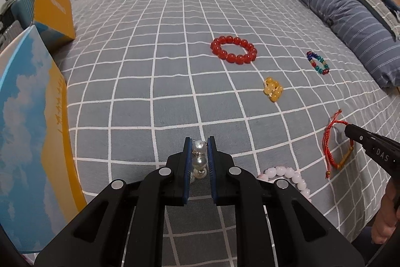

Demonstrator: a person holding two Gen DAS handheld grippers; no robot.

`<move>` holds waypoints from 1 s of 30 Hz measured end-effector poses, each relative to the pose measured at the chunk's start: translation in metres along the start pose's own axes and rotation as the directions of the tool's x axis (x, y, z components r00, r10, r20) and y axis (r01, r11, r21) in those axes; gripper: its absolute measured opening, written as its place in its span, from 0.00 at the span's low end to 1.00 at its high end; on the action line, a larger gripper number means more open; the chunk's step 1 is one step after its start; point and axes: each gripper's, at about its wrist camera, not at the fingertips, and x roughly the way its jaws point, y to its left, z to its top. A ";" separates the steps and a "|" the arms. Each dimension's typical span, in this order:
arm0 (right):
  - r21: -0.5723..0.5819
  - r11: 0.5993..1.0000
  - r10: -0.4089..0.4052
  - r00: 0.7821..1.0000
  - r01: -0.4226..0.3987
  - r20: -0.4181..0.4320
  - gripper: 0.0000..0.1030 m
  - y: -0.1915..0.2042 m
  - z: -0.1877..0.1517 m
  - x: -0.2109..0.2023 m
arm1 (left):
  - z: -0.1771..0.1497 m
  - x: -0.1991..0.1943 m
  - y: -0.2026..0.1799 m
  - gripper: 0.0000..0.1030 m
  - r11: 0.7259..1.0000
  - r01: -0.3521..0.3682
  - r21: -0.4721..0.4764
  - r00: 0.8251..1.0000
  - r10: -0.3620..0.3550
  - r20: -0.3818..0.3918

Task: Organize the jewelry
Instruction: 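Lift both held items and carry them over the white box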

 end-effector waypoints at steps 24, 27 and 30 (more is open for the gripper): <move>-0.034 0.997 -0.059 0.942 0.075 0.330 0.03 0.018 -0.001 -0.060 | 0.013 -0.050 0.000 0.11 0.999 -0.029 0.017 0.984 0.025 0.177; -0.042 0.996 -0.055 0.934 0.075 0.354 0.03 0.020 -0.001 -0.064 | 0.013 -0.057 0.000 0.11 0.999 -0.037 0.012 0.978 0.034 0.207; -0.047 0.996 -0.058 0.927 0.081 0.370 0.03 0.022 -0.002 -0.067 | 0.014 -0.064 0.000 0.11 0.999 -0.032 0.009 0.974 0.029 0.226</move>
